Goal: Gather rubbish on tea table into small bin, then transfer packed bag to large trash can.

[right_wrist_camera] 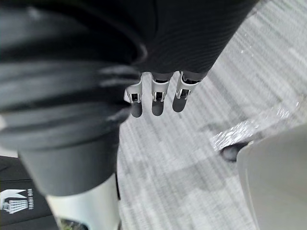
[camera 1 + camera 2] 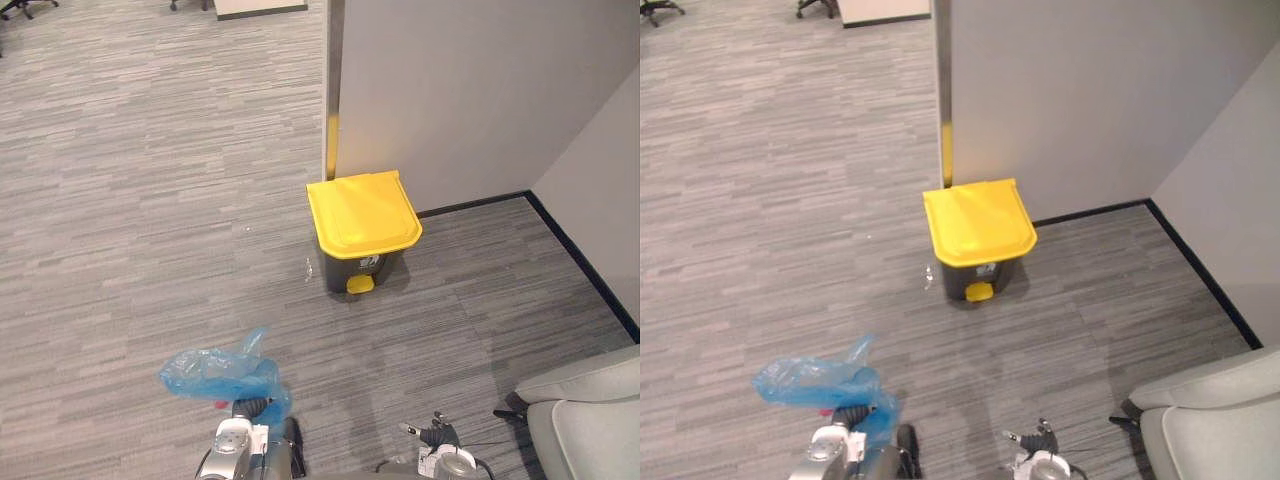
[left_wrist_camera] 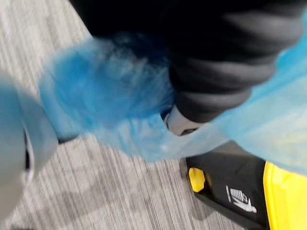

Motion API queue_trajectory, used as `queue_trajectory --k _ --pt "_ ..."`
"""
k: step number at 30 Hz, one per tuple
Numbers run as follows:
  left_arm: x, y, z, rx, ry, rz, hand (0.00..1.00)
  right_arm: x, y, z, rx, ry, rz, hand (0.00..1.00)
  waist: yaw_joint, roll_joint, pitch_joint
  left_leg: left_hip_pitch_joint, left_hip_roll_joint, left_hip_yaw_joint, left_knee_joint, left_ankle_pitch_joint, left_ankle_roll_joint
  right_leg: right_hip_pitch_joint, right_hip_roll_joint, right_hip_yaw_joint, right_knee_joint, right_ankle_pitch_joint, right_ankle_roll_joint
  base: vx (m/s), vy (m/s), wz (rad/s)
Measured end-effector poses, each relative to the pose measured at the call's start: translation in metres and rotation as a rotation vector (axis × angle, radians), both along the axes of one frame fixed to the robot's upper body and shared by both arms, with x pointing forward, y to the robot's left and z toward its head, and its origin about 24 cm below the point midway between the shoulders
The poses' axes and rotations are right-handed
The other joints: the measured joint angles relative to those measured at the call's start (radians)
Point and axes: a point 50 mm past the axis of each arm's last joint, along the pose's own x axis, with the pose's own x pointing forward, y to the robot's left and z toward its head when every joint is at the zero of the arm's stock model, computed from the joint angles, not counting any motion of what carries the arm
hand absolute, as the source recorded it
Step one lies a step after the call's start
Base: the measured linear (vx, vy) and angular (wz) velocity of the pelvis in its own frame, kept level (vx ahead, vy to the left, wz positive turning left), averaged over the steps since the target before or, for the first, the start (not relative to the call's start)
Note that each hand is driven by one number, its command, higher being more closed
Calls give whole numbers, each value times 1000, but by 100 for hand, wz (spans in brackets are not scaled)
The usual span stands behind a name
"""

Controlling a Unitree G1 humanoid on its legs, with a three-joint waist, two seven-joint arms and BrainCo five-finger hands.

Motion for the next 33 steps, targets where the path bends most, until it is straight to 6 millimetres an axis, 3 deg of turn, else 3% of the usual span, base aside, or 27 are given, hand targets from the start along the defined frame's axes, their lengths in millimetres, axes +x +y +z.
queue_trajectory --k 1,2,3,4,5,7,8,9,10,11,14,16,18,19,21,23,24,25,26,27,30,33 --pt "0 0 0 2 1 -4 100 1 1 0 1 -4 3 0 -2 2 1 14 -3 -1 -8 -3 4 -24 -4 -1 57 6 11 354 170 4" --pt "-1 2 0 17 6 -24 100 2 0 1 0 -5 6 0 -19 2 2 55 -10 -3 -27 -11 17 -84 -10 -12 199 -26 6 315 66 20" --pt "0 5 0 27 6 -26 100 3 -2 1 -9 -8 13 0 -25 5 5 93 -11 -5 -50 -16 16 -135 1 -34 262 -64 -23 380 66 17" --pt "0 6 0 29 5 -25 100 4 -2 2 -10 -10 15 0 -26 11 8 106 -10 -5 -58 -16 16 -151 8 -43 270 -74 -31 318 -10 6" --pt "3 7 1 33 -2 -25 100 8 -4 3 -19 -20 24 0 -28 18 15 143 2 -5 -85 -16 16 -201 34 -86 251 -96 -68 318 -52 0" --pt "6 7 3 35 -11 -24 100 15 -7 6 -33 -36 43 0 -31 37 26 173 28 -5 -100 -16 14 -253 77 -146 142 -91 -90 318 -88 4" --pt "6 7 3 38 -11 -22 100 20 -5 8 -33 -46 57 0 -39 35 30 193 38 -6 -102 -16 14 -277 99 -175 0 -34 -104 349 -139 22" --pt "6 9 3 41 -9 -19 100 20 -2 7 -29 -46 64 0 -47 17 34 222 31 -12 -109 -25 -10 -272 109 -178 -188 122 -122 380 -151 28" --pt "6 10 3 44 -8 -17 100 19 -2 7 -28 -44 62 0 -52 11 36 235 27 -22 -114 -30 -22 -257 108 -179 -214 206 -125 432 -162 19" --pt "5 4 0 26 6 -19 100 22 -5 8 -34 -44 63 0 -55 41 39 255 56 -58 -129 -36 -42 -222 145 -196 -235 232 -174 408 -157 -5" --pt "11 -2 2 9 -6 -31 100 23 -8 8 -32 -45 32 0 -56 33 51 283 78 -92 -134 1 -76 -217 160 -208 -166 152 -205 306 -157 -1" --pt "16 -7 4 -6 -23 -34 100 14 -11 6 -30 -33 2 0 -68 33 51 282 93 -111 -81 4 -82 -175 160 -232 -173 123 -205 264 -127 33" --pt "18 -16 5 -31 -36 -33 100 9 -11 5 -31 -27 1 0 -67 27 52 197 125 -115 163 -6 -100 -96 163 -238 -233 116 -206 241 -86 33" --pt "19 -22 7 -53 -56 -23 100 8 -8 4 -30 -24 16 0 -65 30 51 102 172 -110 397 -14 -111 -49 170 -239 -270 108 -215 156 -31 13" --pt "15 -28 6 -82 -54 3 100 5 -8 4 -30 -21 12 0 -36 43 44 32 224 -64 528 -66 -97 1 184 -236 -293 106 -218 156 46 -23" --pt "15 -30 6 -86 -55 3 100 7 -9 6 -28 -41 -4 0 -26 41 44 -8 230 -32 476 -92 -77 30 179 -227 -311 106 -216 158 96 -22" --pt "16 -29 7 -86 -62 8 100 10 -7 7 -19 -55 -12 0 -23 40 42 -26 214 -28 327 -86 -69 35 172 -213 -320 109 -199 75 78 -20" --pt "17 -29 8 -86 -64 8 100 11 -7 7 -19 -57 -14 0 -22 41 40 -27 206 -34 274 -75 -63 34 171 -208 -322 109 -196 153 194 -24" --pt "17 -30 8 -88 -65 7 100 11 -12 8 -33 -56 -15 0 -22 58 31 -30 190 -53 135 9 -63 27 179 -201 -324 107 -175 99 158 -23" --pt "17 -27 7 -80 -60 5 100 6 -10 5 -25 -33 -17 0 -23 52 16 -17 155 -77 52 49 -85 18 174 -166 -330 110 -146 132 177 -18" --pt "12 -21 4 -57 -37 -7 100 -3 -7 1 -14 -7 -23 0 -23 27 -2 36 96 -32 -69 81 -58 22 127 -137 -378 132 -109 167 152 -21" --pt "10 -9 3 -20 -22 -17 100 -5 -6 0 -10 9 -21 0 -27 27 -4 74 64 -10 -119 89 -47 36 108 -108 -413 145 -90 84 142 -25"
